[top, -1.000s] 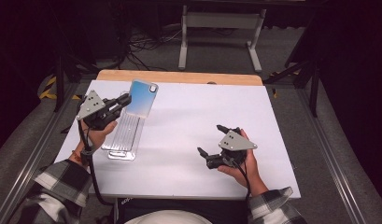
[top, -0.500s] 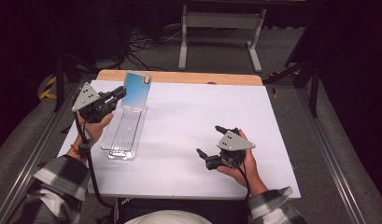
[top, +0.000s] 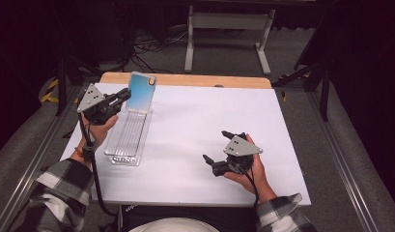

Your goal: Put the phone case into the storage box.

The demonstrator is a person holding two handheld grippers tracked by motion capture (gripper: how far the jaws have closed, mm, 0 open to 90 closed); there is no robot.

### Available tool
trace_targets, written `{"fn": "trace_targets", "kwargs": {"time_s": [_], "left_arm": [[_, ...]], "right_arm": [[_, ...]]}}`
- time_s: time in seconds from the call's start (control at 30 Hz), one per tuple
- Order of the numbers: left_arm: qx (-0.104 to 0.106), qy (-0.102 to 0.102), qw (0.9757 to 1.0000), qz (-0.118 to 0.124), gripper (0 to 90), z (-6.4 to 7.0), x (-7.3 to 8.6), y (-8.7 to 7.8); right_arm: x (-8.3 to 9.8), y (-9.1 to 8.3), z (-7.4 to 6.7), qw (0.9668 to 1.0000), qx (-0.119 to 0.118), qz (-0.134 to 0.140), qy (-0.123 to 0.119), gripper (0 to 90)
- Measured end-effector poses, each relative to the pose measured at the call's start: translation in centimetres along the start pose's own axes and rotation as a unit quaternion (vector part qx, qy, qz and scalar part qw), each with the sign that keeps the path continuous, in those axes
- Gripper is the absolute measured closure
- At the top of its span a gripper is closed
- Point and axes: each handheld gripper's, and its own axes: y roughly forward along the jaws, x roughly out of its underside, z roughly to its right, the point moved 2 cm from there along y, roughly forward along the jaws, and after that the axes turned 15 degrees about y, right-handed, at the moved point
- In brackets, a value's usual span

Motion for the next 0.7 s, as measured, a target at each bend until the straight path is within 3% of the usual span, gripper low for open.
{"fn": "trace_targets", "kwargs": {"time_s": [0.7], "left_arm": [[-0.02,-0.004,0.9998,-0.004,83.8,-1.6,0.8,0.8]], "right_arm": [[0.2,0.2,0.0,1.0,-0.001,-0.006,-0.002,3.8]]}}
